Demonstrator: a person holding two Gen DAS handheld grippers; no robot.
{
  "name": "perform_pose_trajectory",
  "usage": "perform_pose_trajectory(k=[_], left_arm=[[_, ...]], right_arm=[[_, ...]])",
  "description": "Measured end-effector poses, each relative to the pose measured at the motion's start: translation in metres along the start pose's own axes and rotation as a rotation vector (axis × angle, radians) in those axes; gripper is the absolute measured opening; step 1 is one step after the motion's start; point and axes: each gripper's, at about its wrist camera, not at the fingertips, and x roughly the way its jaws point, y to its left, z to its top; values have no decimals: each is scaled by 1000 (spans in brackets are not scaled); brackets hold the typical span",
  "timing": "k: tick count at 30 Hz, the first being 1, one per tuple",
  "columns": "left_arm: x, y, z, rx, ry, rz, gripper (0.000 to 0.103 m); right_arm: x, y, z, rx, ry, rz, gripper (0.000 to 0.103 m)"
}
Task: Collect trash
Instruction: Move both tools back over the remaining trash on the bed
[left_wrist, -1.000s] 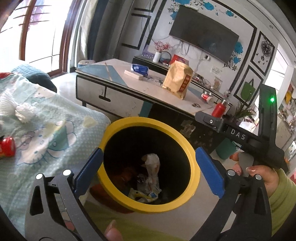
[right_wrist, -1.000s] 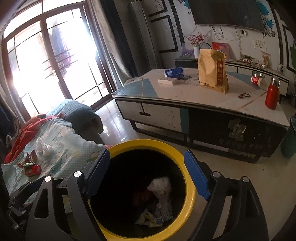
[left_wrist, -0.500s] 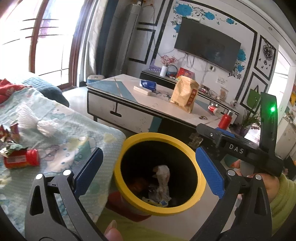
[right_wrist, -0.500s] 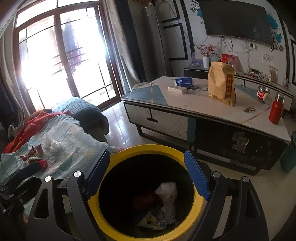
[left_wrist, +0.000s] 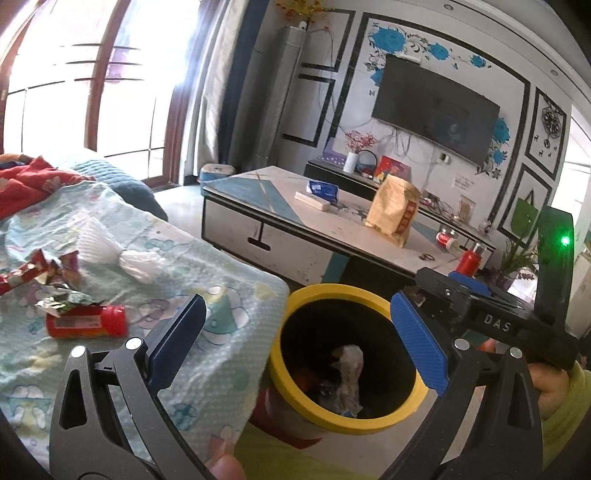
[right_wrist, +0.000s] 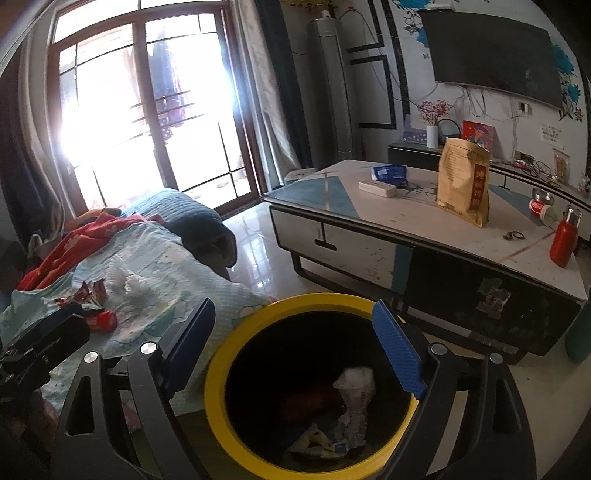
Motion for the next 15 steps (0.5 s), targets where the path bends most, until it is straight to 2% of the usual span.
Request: perform_pose_trajectory(k=[15], left_arm=[[-25, 38, 9, -48, -70, 99, 92]], right_arm=[[4, 42, 5, -67, 5, 85, 86]])
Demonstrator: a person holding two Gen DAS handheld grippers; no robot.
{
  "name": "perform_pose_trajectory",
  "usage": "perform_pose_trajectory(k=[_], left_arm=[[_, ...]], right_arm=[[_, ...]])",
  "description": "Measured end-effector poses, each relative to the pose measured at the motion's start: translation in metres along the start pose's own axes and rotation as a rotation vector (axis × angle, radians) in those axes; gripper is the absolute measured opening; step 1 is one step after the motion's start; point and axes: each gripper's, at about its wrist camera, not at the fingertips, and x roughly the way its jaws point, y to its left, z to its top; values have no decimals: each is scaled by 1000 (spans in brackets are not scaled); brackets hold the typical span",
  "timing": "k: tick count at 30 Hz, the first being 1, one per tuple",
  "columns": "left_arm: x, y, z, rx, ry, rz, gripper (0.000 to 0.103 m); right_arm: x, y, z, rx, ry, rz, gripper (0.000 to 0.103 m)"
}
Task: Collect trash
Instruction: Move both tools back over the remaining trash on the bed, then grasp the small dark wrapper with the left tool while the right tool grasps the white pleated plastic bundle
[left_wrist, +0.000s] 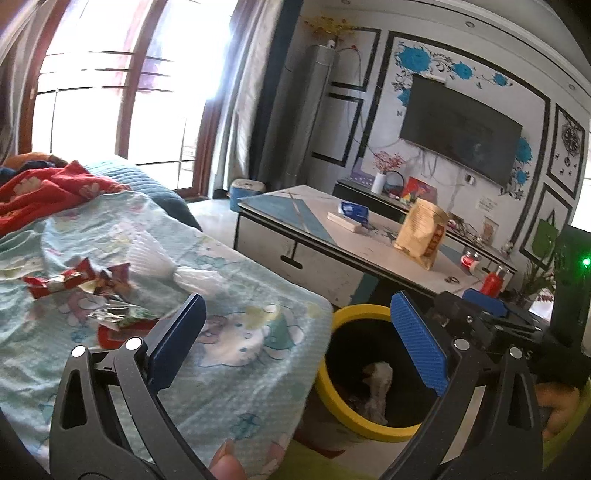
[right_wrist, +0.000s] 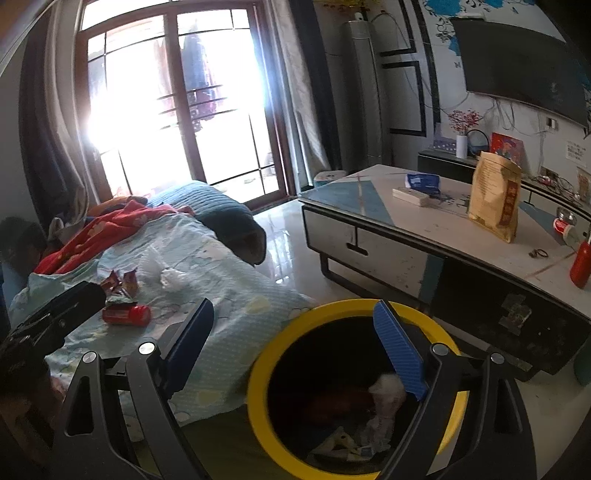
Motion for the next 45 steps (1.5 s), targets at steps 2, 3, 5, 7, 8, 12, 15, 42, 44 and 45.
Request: perform_pose_trajectory(k=[2, 3, 5, 7, 8, 12, 15, 42, 44, 45], left_arm=[[-2, 7, 1, -9, -6, 11, 92], [-3, 10, 2, -14, -10, 19, 92], [-5, 17, 3, -23, -16, 32, 92], [-7, 22, 4, -33, -22, 41, 92], [-8, 24, 4, -38, -24, 47, 92], [-12, 37, 6, -63, -34, 70, 92], [-15, 47, 7, -84, -42, 87, 92], [-11, 161, -8, -369, 43, 172, 92], [-5, 166, -10, -411, 61, 146, 85], [-2, 171, -12, -441, 73, 124, 81]], right_arm=[[1, 6, 0, -6, 4, 13, 86], [2, 9, 0, -10, 5, 19, 86], [4, 16, 0, -20, 9, 32, 86], [6, 23, 1, -31, 15, 47, 86], [7, 27, 0, -34, 17, 53, 86], [13, 42, 0, -52, 31, 84, 86], [18, 52, 1, -66, 40, 106, 86], [106, 120, 21, -150, 115, 202, 86], [118, 123, 22, -150, 130, 211, 86], [124, 124, 24, -145, 139, 214, 86]])
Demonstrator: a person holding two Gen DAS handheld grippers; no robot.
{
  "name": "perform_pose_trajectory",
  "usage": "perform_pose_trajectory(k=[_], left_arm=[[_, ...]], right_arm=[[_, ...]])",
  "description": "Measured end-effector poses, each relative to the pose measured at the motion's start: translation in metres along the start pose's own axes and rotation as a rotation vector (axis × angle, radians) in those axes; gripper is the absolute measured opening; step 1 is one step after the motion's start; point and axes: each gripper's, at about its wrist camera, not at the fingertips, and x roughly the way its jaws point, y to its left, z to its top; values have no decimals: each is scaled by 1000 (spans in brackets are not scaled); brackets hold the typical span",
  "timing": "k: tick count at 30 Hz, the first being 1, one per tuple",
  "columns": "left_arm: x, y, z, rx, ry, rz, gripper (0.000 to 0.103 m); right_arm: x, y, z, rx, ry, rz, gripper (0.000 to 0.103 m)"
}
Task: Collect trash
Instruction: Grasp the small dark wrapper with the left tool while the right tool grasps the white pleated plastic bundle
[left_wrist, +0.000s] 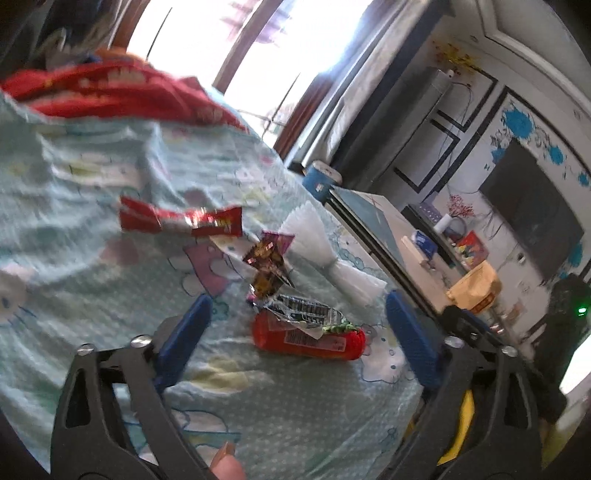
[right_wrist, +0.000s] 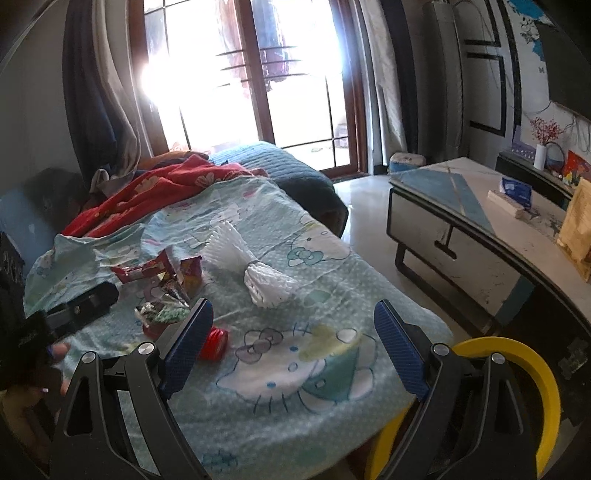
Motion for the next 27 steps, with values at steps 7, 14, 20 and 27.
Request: perform_pose_trajectory(k=[7, 14, 20, 27], left_arm=[[18, 11, -1, -127, 66, -68, 63], [27, 15, -5, -194, 97, -81, 53], [31, 18, -6, -209, 110, -76, 29], [27, 13, -5, -170, 100, -89, 12]], right_arm=[[36, 0, 13, 18, 49, 31, 86], [68, 0, 18, 30, 102, 53, 83], [91, 6, 18, 17, 139, 64, 73], [109, 11, 14, 15, 186, 87, 29]])
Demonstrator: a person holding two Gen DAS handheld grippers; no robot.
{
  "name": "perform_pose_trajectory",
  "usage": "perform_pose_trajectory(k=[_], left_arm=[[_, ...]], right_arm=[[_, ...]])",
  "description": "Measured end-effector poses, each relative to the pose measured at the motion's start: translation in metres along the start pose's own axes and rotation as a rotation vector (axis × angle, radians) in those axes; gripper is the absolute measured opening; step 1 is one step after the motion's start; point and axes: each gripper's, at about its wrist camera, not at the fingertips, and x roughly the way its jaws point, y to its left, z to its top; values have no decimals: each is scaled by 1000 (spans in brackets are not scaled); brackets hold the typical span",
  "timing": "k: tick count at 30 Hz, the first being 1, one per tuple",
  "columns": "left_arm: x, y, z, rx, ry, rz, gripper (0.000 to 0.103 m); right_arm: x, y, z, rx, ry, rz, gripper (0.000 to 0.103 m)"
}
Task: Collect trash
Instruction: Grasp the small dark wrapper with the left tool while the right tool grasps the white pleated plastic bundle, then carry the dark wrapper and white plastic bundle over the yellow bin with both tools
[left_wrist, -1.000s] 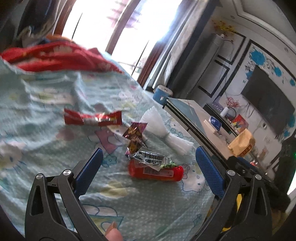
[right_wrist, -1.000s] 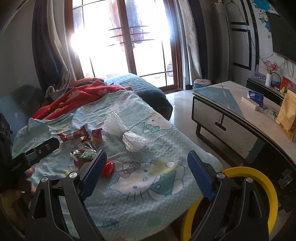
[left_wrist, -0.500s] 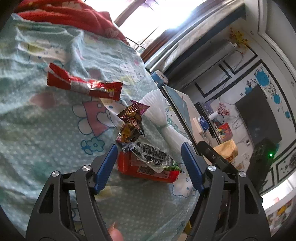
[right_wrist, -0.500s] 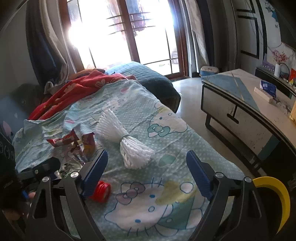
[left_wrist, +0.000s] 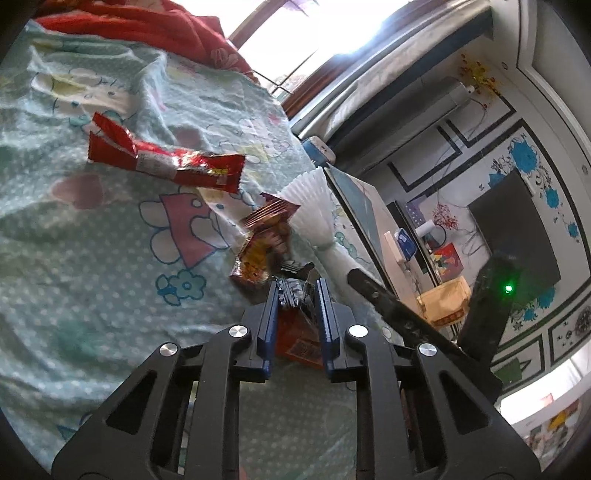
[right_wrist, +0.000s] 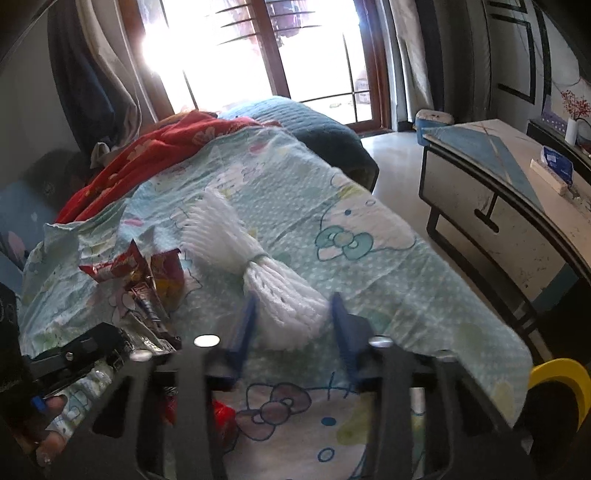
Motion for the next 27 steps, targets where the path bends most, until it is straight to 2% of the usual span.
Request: perform_pose_trajectory(k=[7, 27], left_arm=[[-10, -7, -2, 32, -16, -19, 9], [-44, -32, -2, 111, -92, -55, 6]], right_arm=[[-15, 0, -14, 3, -31, 10, 17], [-76, -7, -44, 36, -134, -10, 15]])
